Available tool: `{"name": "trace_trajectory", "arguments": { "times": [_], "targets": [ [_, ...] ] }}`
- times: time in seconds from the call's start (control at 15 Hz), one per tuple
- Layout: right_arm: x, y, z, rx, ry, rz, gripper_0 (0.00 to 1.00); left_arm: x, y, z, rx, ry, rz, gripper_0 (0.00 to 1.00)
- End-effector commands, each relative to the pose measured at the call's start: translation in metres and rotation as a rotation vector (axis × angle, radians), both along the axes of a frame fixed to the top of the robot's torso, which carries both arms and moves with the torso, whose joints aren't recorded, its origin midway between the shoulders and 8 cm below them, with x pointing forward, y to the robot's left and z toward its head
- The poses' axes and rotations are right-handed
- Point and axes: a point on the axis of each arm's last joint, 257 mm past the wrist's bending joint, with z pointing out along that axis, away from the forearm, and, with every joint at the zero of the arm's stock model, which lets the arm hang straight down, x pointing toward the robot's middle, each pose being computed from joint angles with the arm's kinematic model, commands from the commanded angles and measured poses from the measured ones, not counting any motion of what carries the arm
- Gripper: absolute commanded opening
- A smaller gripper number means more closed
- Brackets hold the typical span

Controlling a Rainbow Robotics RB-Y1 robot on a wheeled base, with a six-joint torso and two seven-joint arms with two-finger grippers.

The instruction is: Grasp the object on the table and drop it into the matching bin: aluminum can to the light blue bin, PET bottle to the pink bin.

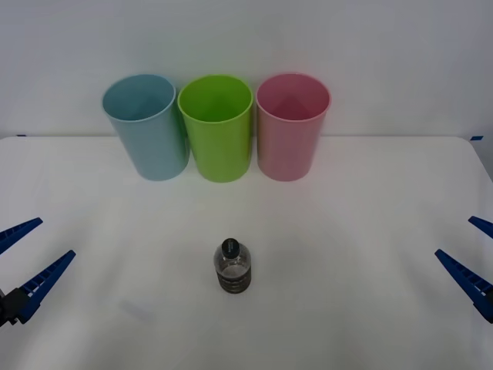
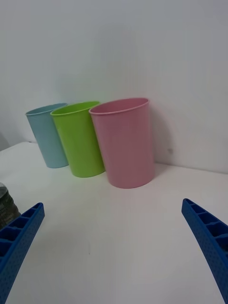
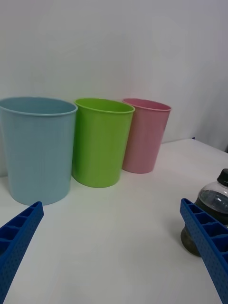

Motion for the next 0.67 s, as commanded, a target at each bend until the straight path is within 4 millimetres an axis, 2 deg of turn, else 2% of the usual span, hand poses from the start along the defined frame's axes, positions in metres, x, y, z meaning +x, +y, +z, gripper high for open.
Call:
{"name": "trace_trajectory", "arguments": {
  "times": [0.07,0.13,0.2,0.4,0.67],
  "targets": [
    [0.000,0.000,0.000,0.000,0.000,0.000,1.00,0.000,0.000,0.000,0.000,0.000,0.000,1.00],
    [0.000,0.000,0.000,0.000,0.000,0.000,1.00,0.000,0.000,0.000,0.000,0.000,0.000,1.00],
    [-0.007,-0.002,-0.022,-0.015,0.057,-0.006,1.00,0.000,0.000,0.000,0.000,0.000,0.000,1.00],
    [-0.010,0.001,-0.025,-0.034,0.068,0.011,1.00,0.000,0.000,0.000,0.000,0.000,0.000,1.00],
    [-0.017,0.022,-0.047,-0.043,0.113,0.100,1.00,0.000,0.000,0.000,0.000,0.000,0.000,1.00]
  ]
}}
